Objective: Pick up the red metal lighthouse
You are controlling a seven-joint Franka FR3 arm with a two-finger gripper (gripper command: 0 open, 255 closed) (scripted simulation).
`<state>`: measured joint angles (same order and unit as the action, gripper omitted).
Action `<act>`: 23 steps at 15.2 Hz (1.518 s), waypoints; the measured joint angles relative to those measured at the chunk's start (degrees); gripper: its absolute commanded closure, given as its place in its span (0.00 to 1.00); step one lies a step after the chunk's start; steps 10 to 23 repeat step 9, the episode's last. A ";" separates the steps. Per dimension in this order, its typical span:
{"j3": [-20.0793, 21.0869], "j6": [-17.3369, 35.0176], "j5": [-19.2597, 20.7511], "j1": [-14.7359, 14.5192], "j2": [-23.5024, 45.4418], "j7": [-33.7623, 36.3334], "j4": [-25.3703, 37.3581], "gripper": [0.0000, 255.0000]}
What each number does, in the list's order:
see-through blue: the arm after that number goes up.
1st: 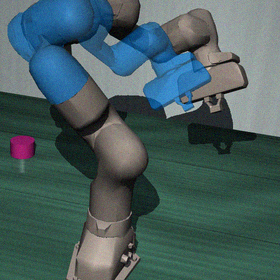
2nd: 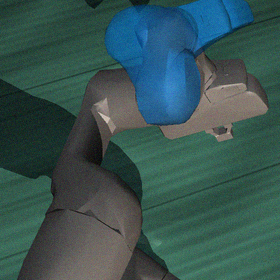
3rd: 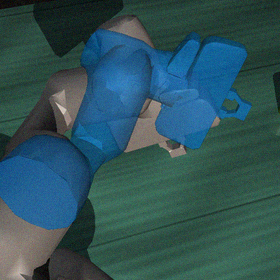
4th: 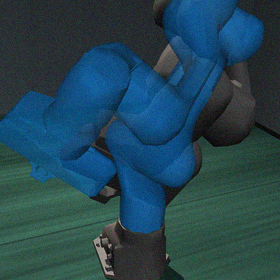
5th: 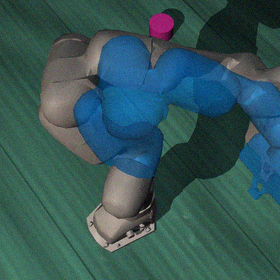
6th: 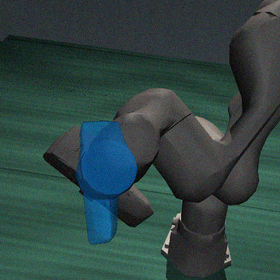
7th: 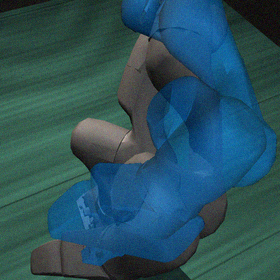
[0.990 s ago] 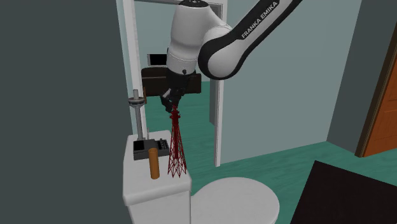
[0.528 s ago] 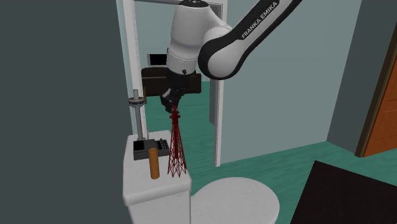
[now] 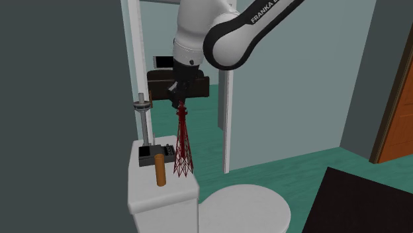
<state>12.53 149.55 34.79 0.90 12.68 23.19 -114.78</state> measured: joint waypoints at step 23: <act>1.37 -4.57 -4.78 0.76 -3.35 -4.69 1.93 1.00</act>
